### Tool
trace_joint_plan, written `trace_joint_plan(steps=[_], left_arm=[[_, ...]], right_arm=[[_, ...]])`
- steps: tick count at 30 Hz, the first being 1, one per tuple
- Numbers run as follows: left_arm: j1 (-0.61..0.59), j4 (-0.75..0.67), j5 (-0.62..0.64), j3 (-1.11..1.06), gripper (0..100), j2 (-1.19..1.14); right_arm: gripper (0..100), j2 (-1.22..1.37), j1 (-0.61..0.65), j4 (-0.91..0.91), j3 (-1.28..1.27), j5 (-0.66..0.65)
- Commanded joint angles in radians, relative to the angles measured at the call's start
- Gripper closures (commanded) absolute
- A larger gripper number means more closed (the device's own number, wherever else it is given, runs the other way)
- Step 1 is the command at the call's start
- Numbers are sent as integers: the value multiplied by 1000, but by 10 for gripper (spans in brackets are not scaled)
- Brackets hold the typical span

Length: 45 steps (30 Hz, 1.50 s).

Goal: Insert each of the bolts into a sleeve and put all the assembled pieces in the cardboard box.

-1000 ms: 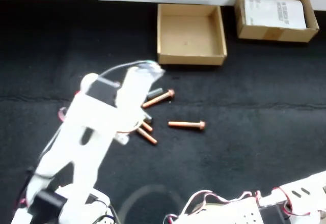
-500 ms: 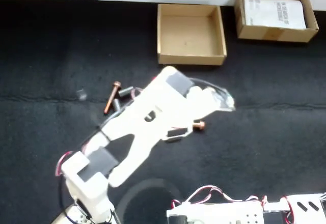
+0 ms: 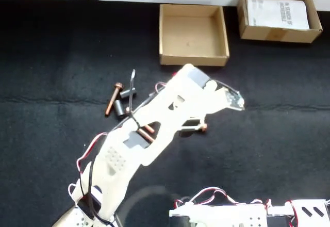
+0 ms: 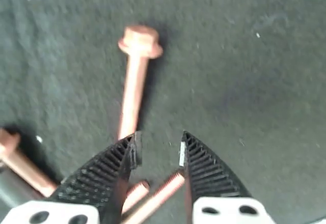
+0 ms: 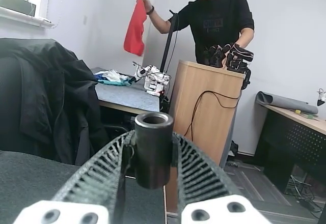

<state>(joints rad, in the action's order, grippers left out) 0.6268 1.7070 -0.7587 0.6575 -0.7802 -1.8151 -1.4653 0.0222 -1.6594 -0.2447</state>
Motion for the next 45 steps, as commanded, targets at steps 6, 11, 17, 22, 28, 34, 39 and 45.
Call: trace_joint_plan(steps=[6, 11, 17, 22, 28, 34, 39, 45], left_arm=[[16, 5, -8, 185, 860, -113], [53, -5, -8, 193, 860, -139], [93, -54, -6, 188, 861, -143], [102, -55, -5, 186, 864, -145], [65, -75, 31, 193, 994, -232], [64, -74, 132, 239, 992, -248], [76, -72, 285, 318, 992, -239], [65, 40, 617, 610, 992, -237]], right_arm=[[992, -4, -2, -22, -147, -11], [992, -4, 10, -22, -147, -11], [992, -4, 28, -22, -147, -11], [992, -4, 33, -22, -147, -11], [992, -7, 41, -22, -147, -11], [992, -2, 54, -12, -147, -11], [992, -12, 127, 170, -147, -6], [992, -12, 251, 341, -147, -5]])
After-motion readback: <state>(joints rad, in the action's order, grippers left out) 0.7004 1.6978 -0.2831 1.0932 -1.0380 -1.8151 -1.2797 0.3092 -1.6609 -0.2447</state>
